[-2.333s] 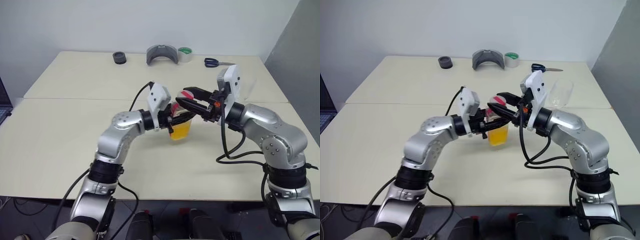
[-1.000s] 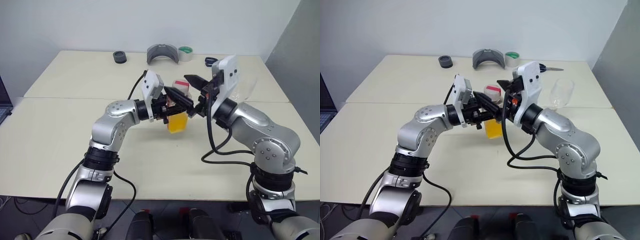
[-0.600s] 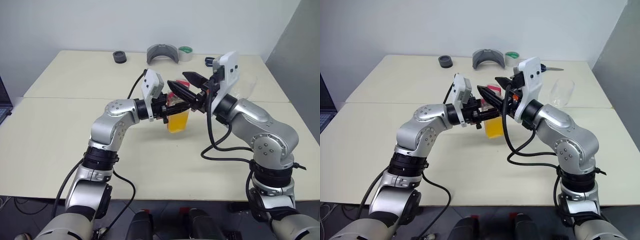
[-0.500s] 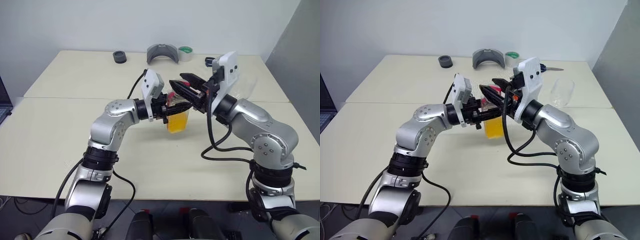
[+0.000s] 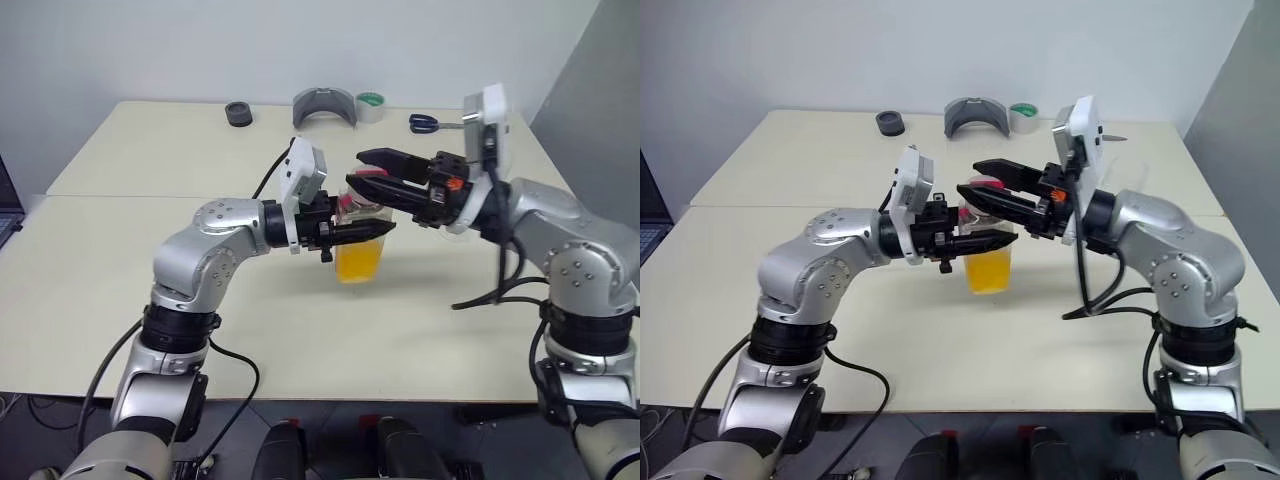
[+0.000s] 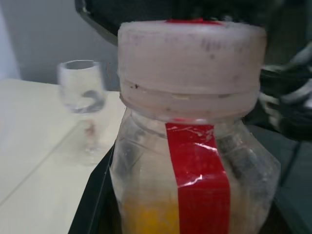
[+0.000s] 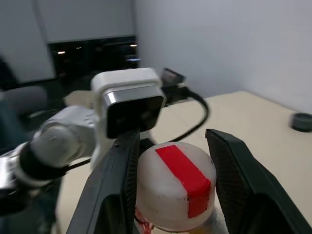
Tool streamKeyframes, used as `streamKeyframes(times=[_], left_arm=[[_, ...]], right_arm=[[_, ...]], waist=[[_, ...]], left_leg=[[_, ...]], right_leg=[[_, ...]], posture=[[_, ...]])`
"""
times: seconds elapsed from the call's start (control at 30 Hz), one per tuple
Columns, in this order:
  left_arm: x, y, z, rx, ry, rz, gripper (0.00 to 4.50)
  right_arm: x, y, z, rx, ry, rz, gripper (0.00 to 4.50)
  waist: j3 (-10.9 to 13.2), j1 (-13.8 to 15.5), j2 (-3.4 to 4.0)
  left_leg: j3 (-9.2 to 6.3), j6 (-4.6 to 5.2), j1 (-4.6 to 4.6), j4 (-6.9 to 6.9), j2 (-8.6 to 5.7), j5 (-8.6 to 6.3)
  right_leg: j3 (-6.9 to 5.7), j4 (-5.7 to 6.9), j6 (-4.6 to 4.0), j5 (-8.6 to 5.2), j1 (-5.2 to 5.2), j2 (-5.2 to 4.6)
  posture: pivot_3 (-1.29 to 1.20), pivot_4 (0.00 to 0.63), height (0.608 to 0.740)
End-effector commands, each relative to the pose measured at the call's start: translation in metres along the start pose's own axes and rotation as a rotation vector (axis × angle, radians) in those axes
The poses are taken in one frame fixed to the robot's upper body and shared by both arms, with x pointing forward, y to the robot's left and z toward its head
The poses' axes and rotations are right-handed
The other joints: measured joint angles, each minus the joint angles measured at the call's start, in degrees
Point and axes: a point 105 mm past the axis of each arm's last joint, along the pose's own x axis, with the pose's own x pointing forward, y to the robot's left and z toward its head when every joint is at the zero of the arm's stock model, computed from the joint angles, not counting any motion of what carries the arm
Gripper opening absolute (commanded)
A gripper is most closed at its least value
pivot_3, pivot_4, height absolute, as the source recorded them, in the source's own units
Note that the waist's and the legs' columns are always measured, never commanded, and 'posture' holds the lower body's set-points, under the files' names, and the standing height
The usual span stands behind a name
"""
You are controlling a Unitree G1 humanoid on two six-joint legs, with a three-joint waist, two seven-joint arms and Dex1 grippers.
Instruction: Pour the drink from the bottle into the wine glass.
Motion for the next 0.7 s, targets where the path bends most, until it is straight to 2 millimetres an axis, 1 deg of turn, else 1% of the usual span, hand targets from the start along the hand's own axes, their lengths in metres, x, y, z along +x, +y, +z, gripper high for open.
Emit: streamKeyframes(times=[0.03, 0.17, 0.23, 0.27, 0.4, 0.43, 0.53, 0.6, 0.7], left_arm=[[0.003, -0.035, 0.021, 0.054, -0.035, -0.199, 1.74], [-0.001, -0.019, 0.025, 0.101, -0.026, -0.142, 1.74], [-0.005, -0.010, 0.022, 0.104, -0.022, -0.077, 1.74], [-0.007, -0.007, 0.019, 0.105, -0.014, -0.055, 1.74], [-0.013, 0.006, 0.008, 0.109, -0.005, 0.025, 1.74], [-0.014, 0.009, 0.007, 0.107, -0.008, 0.047, 1.74], [-0.012, 0.019, 0.003, 0.107, -0.023, 0.102, 1.74], [-0.010, 0.024, 0.001, 0.107, -0.031, 0.129, 1.74], [-0.004, 0.036, 0.000, 0.109, -0.054, 0.176, 1.74]], right_arm=[[0.004, 0.005, 0.008, 0.000, 0.014, 0.102, 1.81], [0.003, 0.004, 0.010, -0.004, 0.021, 0.108, 1.81], [-0.007, 0.002, 0.009, 0.006, 0.021, 0.059, 2.56], [-0.012, 0.002, 0.009, 0.017, 0.021, 0.036, 2.85], [-0.029, 0.006, 0.005, 0.037, 0.027, -0.062, 4.26], [-0.032, 0.005, 0.004, 0.033, 0.024, -0.103, 4.48], [-0.034, 0.003, -0.001, -0.009, 0.043, -0.232, 4.48], [-0.030, 0.003, -0.005, -0.034, 0.054, -0.289, 4.48], [-0.019, 0.004, -0.008, -0.024, 0.017, -0.369, 4.48]], waist=[[0.01, -0.10, 0.01], [0.01, 0.32, 0.01], [0.01, 0.50, 0.01], [0.01, 0.57, 0.01], [0.01, 0.74, 0.00], [0.01, 0.73, 0.01], [0.01, 0.58, 0.00], [0.01, 0.43, 0.00], [0.01, 0.39, 0.01]], left_leg=[[-0.01, 0.00, 0.01, 0.00, 0.02, 0.00], [-0.04, 0.00, 0.01, 0.05, 0.00, 0.00], [-0.02, 0.00, -0.01, 0.05, -0.01, 0.00], [-0.02, 0.00, -0.02, 0.05, -0.01, 0.00], [-0.02, 0.00, -0.11, 0.06, -0.06, 0.00], [0.00, 0.00, -0.11, 0.06, -0.06, 0.00], [-0.05, 0.00, -0.10, 0.06, -0.03, 0.00], [-0.04, 0.00, -0.09, 0.07, -0.03, 0.00], [-0.04, 0.00, -0.08, 0.06, -0.02, 0.00]], right_leg=[[0.00, 0.01, 0.00, 0.00, 0.00, 0.03], [-0.03, 0.01, 0.00, 0.00, 0.02, 0.01], [-0.03, -0.01, 0.00, 0.00, 0.02, 0.00], [-0.03, -0.02, 0.00, 0.00, 0.02, -0.01], [-0.06, -0.07, 0.00, 0.00, 0.02, -0.08], [-0.03, -0.07, 0.00, 0.00, 0.01, -0.08], [-0.05, -0.04, 0.00, 0.00, 0.00, -0.06], [-0.05, -0.02, 0.01, 0.00, 0.00, -0.05], [-0.03, 0.00, 0.00, 0.00, 0.00, -0.02]], posture=[[0.00, 0.150, 0.740], [0.00, 0.150, 0.740], [0.00, 0.150, 0.740], [0.00, 0.150, 0.740], [0.00, 0.150, 0.740], [0.00, 0.150, 0.740], [0.00, 0.150, 0.740], [0.00, 0.150, 0.740], [0.00, 0.150, 0.740]])
